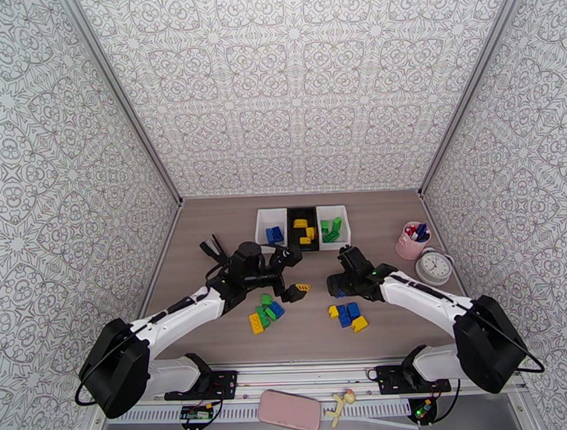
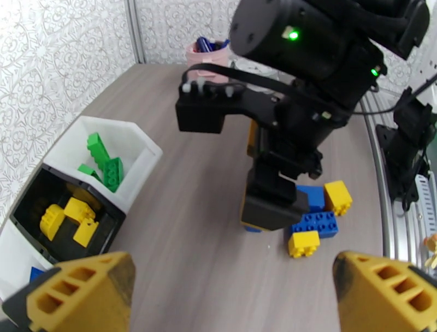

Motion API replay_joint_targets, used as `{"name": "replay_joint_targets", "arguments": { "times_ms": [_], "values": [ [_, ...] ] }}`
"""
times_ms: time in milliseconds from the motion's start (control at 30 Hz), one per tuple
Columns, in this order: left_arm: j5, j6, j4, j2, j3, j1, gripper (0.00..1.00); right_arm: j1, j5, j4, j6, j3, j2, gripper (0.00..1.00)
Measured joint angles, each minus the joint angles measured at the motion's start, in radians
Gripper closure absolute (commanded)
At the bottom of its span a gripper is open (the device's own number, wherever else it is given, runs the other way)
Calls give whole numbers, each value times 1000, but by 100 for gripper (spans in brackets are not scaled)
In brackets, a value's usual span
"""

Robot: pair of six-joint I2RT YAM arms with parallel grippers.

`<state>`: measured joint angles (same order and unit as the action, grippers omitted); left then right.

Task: Sort the legos into containers by color

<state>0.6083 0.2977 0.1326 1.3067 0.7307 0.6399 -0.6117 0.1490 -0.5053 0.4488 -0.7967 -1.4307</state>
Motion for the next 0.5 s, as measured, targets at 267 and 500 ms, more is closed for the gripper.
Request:
{"name": "replay_joint_targets", "arguments": {
  "times_ms": [267,500],
  "values": [
    [12,40,-28,-3,0,0,0,-10,-23,1,25,-17,-96,8],
    [20,47,-38,-3,0,0,0,-10,-32,1,22,-20,-119,21]
  ]
}}
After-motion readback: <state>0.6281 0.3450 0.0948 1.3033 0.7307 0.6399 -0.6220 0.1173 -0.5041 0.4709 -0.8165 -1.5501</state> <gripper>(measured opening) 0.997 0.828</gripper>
